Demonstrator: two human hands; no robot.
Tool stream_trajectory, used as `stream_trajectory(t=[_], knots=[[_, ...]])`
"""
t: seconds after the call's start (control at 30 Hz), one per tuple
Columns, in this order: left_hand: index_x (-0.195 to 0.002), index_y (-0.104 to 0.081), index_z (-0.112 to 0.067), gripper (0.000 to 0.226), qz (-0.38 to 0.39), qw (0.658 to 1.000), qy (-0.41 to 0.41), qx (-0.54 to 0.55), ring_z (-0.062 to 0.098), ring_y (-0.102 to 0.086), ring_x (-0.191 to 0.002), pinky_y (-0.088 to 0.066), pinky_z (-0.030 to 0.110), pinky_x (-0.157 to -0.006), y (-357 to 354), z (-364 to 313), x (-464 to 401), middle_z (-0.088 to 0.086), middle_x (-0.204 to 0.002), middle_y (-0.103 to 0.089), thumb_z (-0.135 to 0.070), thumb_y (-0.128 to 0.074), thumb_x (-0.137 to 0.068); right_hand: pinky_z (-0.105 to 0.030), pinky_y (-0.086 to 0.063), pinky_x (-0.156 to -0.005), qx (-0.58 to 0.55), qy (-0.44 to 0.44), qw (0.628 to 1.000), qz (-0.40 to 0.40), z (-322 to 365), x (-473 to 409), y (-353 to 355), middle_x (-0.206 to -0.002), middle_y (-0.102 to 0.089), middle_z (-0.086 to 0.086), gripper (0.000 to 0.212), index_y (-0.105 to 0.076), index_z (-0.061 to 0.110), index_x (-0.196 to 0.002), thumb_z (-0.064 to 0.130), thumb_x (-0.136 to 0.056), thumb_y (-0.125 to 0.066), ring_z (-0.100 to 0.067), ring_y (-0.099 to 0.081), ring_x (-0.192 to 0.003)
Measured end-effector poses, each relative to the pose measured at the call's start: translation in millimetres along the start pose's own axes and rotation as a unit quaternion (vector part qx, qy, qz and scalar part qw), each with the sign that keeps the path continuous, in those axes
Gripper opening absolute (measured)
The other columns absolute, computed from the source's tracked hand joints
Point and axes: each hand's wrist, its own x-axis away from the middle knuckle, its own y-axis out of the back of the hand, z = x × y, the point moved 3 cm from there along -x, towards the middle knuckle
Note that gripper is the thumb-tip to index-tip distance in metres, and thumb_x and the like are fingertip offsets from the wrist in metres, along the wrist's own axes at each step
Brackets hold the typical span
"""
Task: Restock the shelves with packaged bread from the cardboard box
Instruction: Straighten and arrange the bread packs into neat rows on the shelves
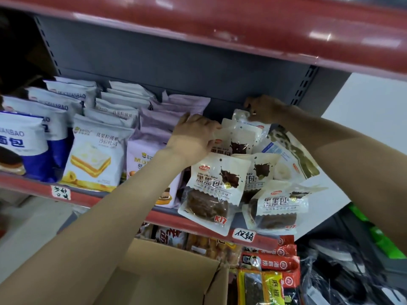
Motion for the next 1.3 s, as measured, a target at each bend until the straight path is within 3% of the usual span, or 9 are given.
stream_trajectory(t=[0.1,0.17,0.43,0.5,0.6,0.87,1.0,1.1,1.3], knots=[[-0.147,-0.021,-0.026,0.054,0.085,0.996,-0.002,-0.026,0.018,-0.017,-0.142,-0.003,0.042,-0.116,-6.1,-3.0,-11.7,0.001,-0.151,-0.03,-0.029,-0.043,-0.098,-0.035,-0.048,-0.079,-0.018,0.001,0.999,-0.034,-0.1,-0.5,0.5,-0.115,-0.063,-0.007,0.022,-0.062,0.014,-0.111,0.023,-0.094,-0.05,-0.028,-0.059,-0.103],[-0.147,-0.02,-0.026,0.056,0.104,0.994,-0.003,-0.039,0.018,-0.018,-0.142,-0.001,0.046,-0.117,-11.0,-6.1,-16.9,0.001,-0.151,-0.03,-0.026,-0.045,-0.096,-0.032,-0.045,-0.075,-0.058,-0.016,0.996,-0.072,-0.3,-0.5,5.1,-0.109,-0.065,-0.003,0.017,-0.067,0.019,-0.098,0.021,-0.093,-0.051,-0.024,-0.06,-0.097],[-0.117,-0.059,-0.025,0.027,-0.042,0.995,-0.005,-0.087,0.026,-0.048,-0.117,-0.016,0.041,-0.112,-17.7,-6.7,-15.3,0.001,-0.114,-0.062,-0.019,-0.05,-0.093,-0.034,-0.051,-0.085,-0.145,-0.025,0.981,-0.129,17.2,-13.7,5.3,-0.1,-0.07,0.001,0.015,-0.071,0.025,-0.093,0.024,-0.088,-0.057,-0.022,-0.063,-0.093],[-0.097,-0.069,-0.024,0.024,-0.122,0.987,-0.037,-0.099,0.026,-0.059,-0.096,-0.033,0.039,-0.103,-16.5,-5.2,-10.9,0.0,-0.091,-0.068,-0.013,-0.07,-0.076,-0.035,-0.052,-0.085,-0.172,-0.027,0.975,-0.139,22.2,-16.6,3.4,-0.098,-0.07,0.0,0.016,-0.071,0.028,-0.092,0.026,-0.087,-0.057,-0.022,-0.064,-0.092],[-0.067,-0.069,-0.026,0.033,-0.15,0.982,-0.045,-0.11,0.023,-0.06,-0.063,-0.05,0.036,-0.082,-15.6,-2.5,-6.2,-0.005,-0.059,-0.062,-0.013,-0.088,-0.043,-0.031,-0.05,-0.083,-0.196,-0.023,0.969,-0.151,26.3,-17.0,-0.8,-0.099,-0.07,-0.001,0.015,-0.071,0.027,-0.095,0.027,-0.087,-0.059,-0.022,-0.063,-0.093],[-0.068,-0.069,-0.023,0.03,-0.133,0.984,-0.061,-0.097,0.024,-0.06,-0.061,-0.05,0.035,-0.079,-16.0,-3.1,-0.7,-0.004,-0.059,-0.061,-0.012,-0.086,-0.047,-0.027,-0.047,-0.086,-0.266,0.037,0.959,-0.095,26.6,-13.8,-3.6,-0.101,-0.07,0.004,0.019,-0.068,0.021,-0.104,0.023,-0.086,-0.063,-0.013,-0.063,-0.093],[-0.068,-0.068,-0.022,0.007,-0.167,0.977,-0.074,-0.114,0.024,-0.059,-0.06,-0.049,0.032,-0.079,-14.8,-4.7,3.5,-0.003,-0.06,-0.061,-0.016,-0.07,-0.064,-0.029,-0.045,-0.078,-0.136,0.079,0.985,-0.076,12.9,3.5,7.2,-0.102,-0.068,0.001,0.024,-0.06,0.019,-0.111,0.03,-0.089,-0.061,-0.02,-0.062,-0.093],[-0.071,-0.067,-0.021,0.014,-0.16,0.978,-0.068,-0.112,0.024,-0.059,-0.059,-0.049,0.033,-0.077,-16.0,-3.6,5.2,-0.001,-0.062,-0.061,-0.014,-0.076,-0.064,-0.03,-0.043,-0.08,-0.058,0.093,0.994,-0.018,11.7,8.7,-1.7,-0.113,-0.066,0.001,0.04,-0.053,0.019,-0.124,0.034,-0.088,-0.062,-0.022,-0.06,-0.102],[-0.075,-0.07,-0.024,0.029,-0.154,0.981,-0.063,-0.098,0.022,-0.058,-0.059,-0.048,0.029,-0.078,-18.2,-2.5,8.9,-0.003,-0.063,-0.061,-0.011,-0.084,-0.053,-0.024,-0.044,-0.087,-0.216,0.157,0.961,-0.071,28.8,2.1,-7.2,-0.092,-0.067,0.008,0.054,-0.052,0.024,-0.132,0.008,-0.083,-0.068,-0.006,-0.059,-0.086]])
